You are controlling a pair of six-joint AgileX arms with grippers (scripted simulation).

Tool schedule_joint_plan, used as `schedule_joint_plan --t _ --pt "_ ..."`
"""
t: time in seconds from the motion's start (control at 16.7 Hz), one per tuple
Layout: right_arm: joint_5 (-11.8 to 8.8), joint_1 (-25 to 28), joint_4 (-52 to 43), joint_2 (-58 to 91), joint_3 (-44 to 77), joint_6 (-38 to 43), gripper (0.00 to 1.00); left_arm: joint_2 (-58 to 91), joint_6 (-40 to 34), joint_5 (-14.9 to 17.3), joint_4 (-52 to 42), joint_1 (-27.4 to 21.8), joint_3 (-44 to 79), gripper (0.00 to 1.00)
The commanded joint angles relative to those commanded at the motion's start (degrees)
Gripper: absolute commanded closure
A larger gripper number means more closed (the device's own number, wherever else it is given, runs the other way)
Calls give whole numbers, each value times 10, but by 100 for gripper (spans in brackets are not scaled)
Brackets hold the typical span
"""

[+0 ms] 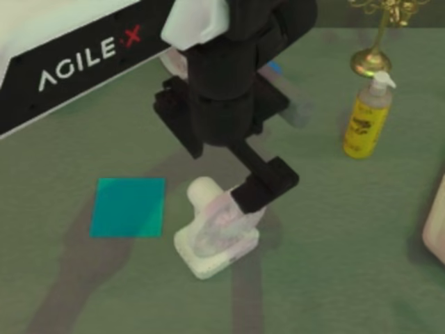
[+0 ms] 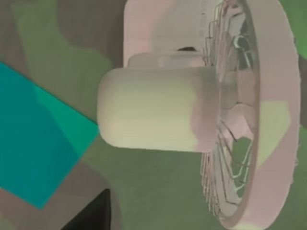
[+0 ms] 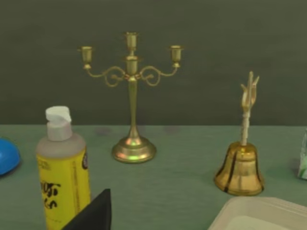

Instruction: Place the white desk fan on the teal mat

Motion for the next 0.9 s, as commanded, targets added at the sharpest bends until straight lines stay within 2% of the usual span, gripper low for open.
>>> schedule_joint_plan --t 0.24,0.66,0.9 --pt "0 0 0 0 0 0 0 -1 0 0 3 2 -3 0" --pt "0 0 0 0 0 0 0 -5 1 0 107 1 -112 0" --pt "0 0 0 0 0 0 0 -4 1 0 115 1 -120 0"
